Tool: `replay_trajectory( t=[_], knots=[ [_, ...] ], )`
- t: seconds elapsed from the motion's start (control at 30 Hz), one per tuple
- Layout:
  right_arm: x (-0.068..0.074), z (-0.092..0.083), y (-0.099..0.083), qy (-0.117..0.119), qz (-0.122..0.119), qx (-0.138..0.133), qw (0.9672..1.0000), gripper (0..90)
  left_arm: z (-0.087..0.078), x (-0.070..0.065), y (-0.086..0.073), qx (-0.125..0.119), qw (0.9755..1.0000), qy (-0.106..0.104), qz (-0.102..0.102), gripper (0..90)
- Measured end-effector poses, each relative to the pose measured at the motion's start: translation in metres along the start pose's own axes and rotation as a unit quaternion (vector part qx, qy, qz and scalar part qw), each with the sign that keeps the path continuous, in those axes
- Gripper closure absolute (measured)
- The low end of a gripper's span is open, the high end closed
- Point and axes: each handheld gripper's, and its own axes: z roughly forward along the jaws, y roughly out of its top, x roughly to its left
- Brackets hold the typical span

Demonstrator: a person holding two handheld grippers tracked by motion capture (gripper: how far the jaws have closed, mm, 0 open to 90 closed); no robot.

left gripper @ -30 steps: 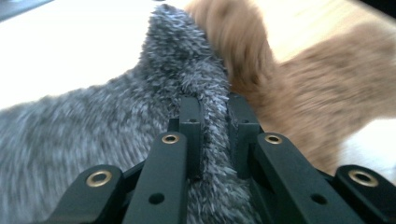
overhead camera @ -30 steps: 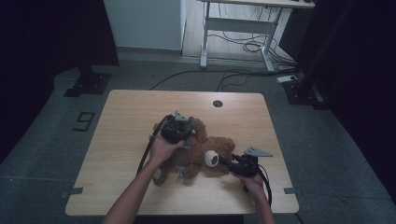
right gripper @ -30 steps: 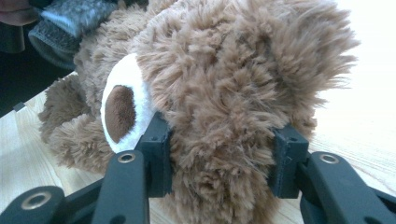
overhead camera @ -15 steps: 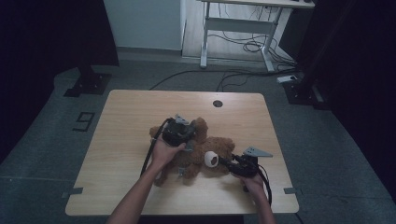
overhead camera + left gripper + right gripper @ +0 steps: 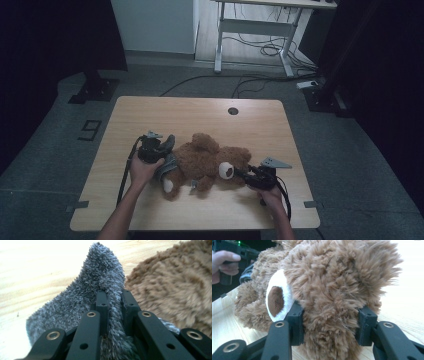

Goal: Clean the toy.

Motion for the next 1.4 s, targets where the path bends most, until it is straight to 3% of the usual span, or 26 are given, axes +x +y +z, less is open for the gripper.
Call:
replay_trajectory(
  t=[0.13,0.27,0.37,0.4,0.43,0.47,0.5,0.57,0.6,0.77,0.83,0.93,1.03,1.13,1.27,1.3,1.4],
  knots=[
    [0.000,0.000,0.000,0.000,0.003,-0.001,1.0000,51.4,-0.009,-0.005,0.004,-0.020,0.9997,0.007,0.009,79.3],
    [-0.002,0.000,-0.001,0.002,0.007,-0.003,1.0000,51.4,-0.019,-0.019,0.017,-0.045,0.9987,0.007,0.024,79.2],
    [-0.002,0.000,-0.001,0.002,0.008,-0.003,1.0000,51.4,-0.023,-0.040,0.030,-0.056,0.9972,-0.004,0.050,79.1],
    [-0.002,0.000,-0.001,0.001,0.008,-0.003,1.0000,51.4,-0.021,-0.054,0.036,-0.060,0.9962,-0.016,0.061,79.1],
    [-0.002,0.000,-0.001,0.002,0.008,-0.003,1.0000,51.4,-0.021,-0.054,0.036,-0.060,0.9962,-0.016,0.061,79.0],
    [-0.002,0.000,-0.001,0.002,0.008,-0.003,1.0000,51.4,-0.018,-0.063,0.039,-0.057,0.9958,-0.021,0.069,79.0],
    [-0.002,0.000,-0.001,0.002,0.009,-0.004,1.0000,51.5,-0.009,-0.080,0.045,-0.047,0.9950,-0.036,0.081,78.9],
    [-0.002,0.000,-0.001,0.002,0.009,-0.004,1.0000,51.5,0.003,-0.096,0.049,-0.041,0.9944,-0.043,0.087,78.9],
    [-0.002,0.000,-0.001,0.002,0.008,-0.004,1.0000,51.5,0.003,-0.096,0.049,-0.041,0.9944,-0.043,0.087,78.8],
    [-0.002,0.000,-0.001,0.003,0.008,-0.003,1.0000,51.5,0.020,-0.130,0.054,-0.040,0.9914,-0.072,0.102,78.8],
    [-0.003,0.000,-0.001,0.003,0.008,-0.004,1.0000,51.4,0.025,-0.140,0.054,-0.033,0.9903,-0.065,0.118,78.8],
    [-0.002,0.000,-0.001,0.002,0.008,-0.003,1.0000,51.4,0.026,-0.136,0.052,-0.032,0.9907,-0.068,0.113,78.9],
    [-0.002,0.000,-0.001,0.003,0.006,-0.004,1.0000,51.4,0.024,-0.121,0.047,-0.035,0.9916,-0.082,0.094,79.0],
    [-0.001,0.000,0.000,0.005,0.003,-0.002,1.0000,51.3,0.017,-0.108,0.043,-0.040,0.9924,-0.078,0.086,79.1],
    [-0.002,0.000,-0.001,0.005,0.005,-0.004,1.0000,51.3,0.006,-0.088,0.040,-0.045,0.9944,-0.060,0.074,79.1],
    [-0.002,0.000,-0.001,0.005,0.005,-0.004,1.0000,51.3,0.002,-0.077,0.037,-0.046,0.9956,-0.043,0.070,79.1],
    [-0.002,0.000,-0.001,0.005,0.005,-0.004,1.0000,51.3,-0.002,-0.065,0.032,-0.044,0.9967,-0.027,0.062,79.1]
  ],
)
